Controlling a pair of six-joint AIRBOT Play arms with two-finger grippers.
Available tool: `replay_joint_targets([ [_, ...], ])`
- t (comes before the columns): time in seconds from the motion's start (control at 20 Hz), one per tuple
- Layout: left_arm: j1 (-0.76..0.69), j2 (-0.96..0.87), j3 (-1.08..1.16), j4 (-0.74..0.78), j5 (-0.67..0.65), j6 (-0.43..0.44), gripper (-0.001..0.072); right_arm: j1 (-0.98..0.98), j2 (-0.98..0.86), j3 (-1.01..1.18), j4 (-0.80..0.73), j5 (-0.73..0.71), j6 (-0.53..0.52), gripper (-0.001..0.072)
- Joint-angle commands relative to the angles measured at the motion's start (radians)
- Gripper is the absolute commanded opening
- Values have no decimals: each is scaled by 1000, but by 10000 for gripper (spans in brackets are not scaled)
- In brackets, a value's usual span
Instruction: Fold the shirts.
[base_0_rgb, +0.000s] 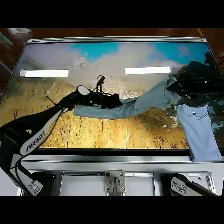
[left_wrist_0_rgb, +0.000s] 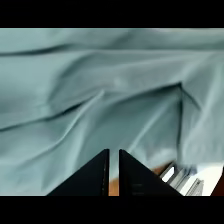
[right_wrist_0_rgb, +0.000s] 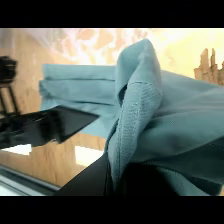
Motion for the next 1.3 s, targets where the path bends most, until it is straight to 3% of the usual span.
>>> replay_joint_targets([
  [0.0,-116,-70,58,-100,91,0,128,0,111,1,-2,84,45,60],
  [0.15,-198,-163,162,-212,80,0,63,0,148,1,-23,109,63,60],
  [0.3,-229,-213,214,-234,25,0,45,2,149,1,-31,105,71,60],
  [0.45,-155,-183,213,-171,15,-1,43,48,148,1,-54,66,71,59],
  [0.6,-5,-79,211,24,-31,-64,43,170,127,1,-60,-23,69,60],
  [0.8,231,139,211,343,-136,-171,43,433,17,1,-32,-244,62,59],
  [1.1,483,477,211,385,-290,-160,44,818,-344,1,203,-712,60,63],
  [1.15,497,520,211,389,-319,-138,44,845,-405,1,309,-743,52,163],
  [1.2,502,558,211,415,-346,-132,44,860,-459,1,421,-736,4,477],
  [1.25,501,588,211,453,-370,-132,44,861,-495,1,492,-702,-50,654],
])
